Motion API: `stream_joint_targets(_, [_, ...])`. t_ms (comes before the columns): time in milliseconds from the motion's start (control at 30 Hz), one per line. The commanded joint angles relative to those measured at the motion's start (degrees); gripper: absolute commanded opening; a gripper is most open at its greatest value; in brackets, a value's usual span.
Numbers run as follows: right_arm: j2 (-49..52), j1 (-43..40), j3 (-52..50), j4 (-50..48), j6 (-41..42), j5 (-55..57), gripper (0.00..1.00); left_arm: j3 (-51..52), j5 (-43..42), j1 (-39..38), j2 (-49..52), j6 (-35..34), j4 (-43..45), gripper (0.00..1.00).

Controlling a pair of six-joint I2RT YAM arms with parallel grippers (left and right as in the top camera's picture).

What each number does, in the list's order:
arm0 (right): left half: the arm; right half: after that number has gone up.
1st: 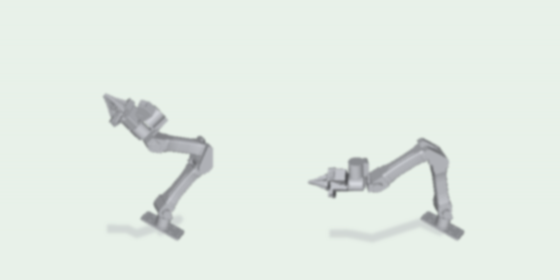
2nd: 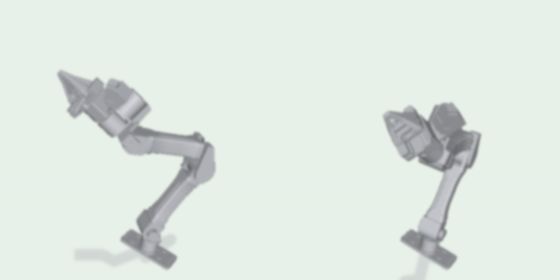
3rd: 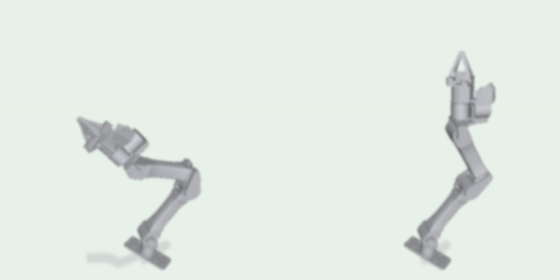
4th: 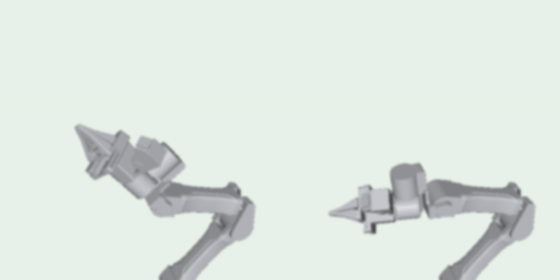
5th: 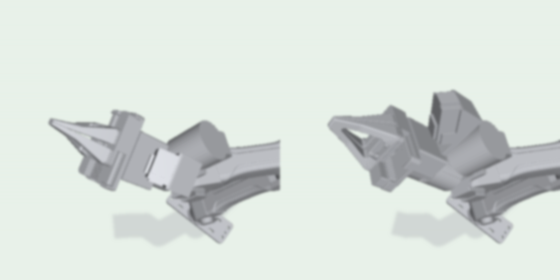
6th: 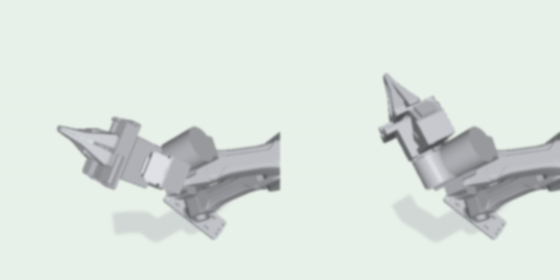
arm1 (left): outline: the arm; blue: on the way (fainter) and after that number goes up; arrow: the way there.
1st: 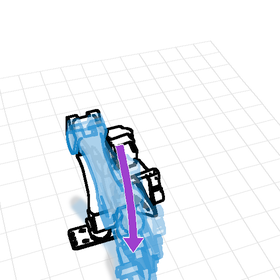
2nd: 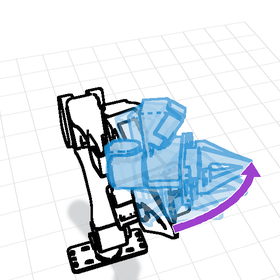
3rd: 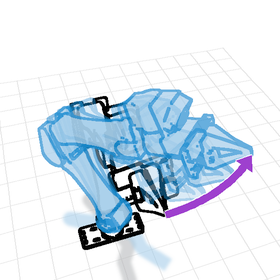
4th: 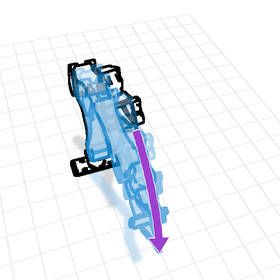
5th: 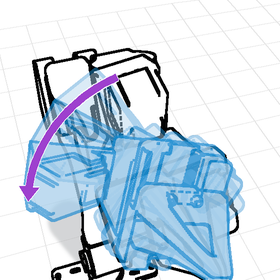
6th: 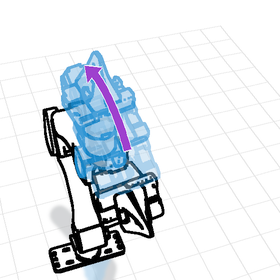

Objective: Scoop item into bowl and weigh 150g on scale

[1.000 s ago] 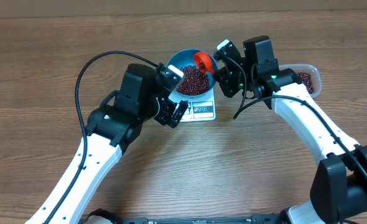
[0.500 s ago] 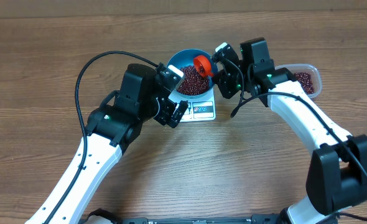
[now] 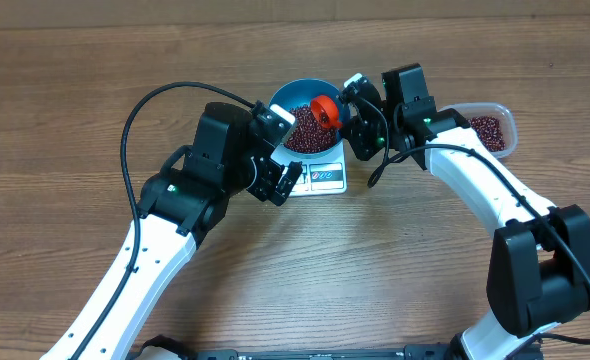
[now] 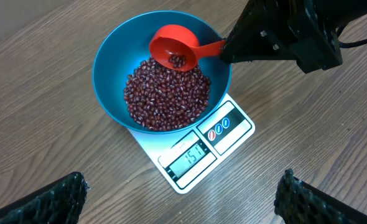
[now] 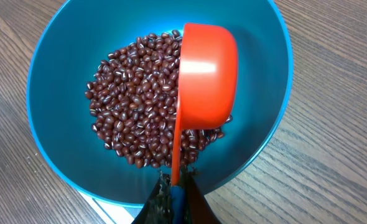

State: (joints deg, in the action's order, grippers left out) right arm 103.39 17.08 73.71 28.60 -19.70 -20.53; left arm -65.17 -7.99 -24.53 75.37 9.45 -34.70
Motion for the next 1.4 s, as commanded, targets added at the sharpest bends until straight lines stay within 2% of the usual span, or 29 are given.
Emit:
stream_joint_targets(0, [0.0,0.6,1.5,-0.2,0.2,-0.1,0.03,0.0,-0.8,0.1,-1.1,1.1,0.0,1.0])
stream_joint_targets(667, [2.3,1.9,1.3,0.0,-0.1,4.5,0.04,0.0,-0.8,0.1,-1.1,1.1,0.0,1.0])
stream_joint_targets(1367, [2.5,2.0,1.3,0.0,0.0,2.1,0.04,0.0,-0.8,0.1,-1.1,1.1,0.0,1.0])
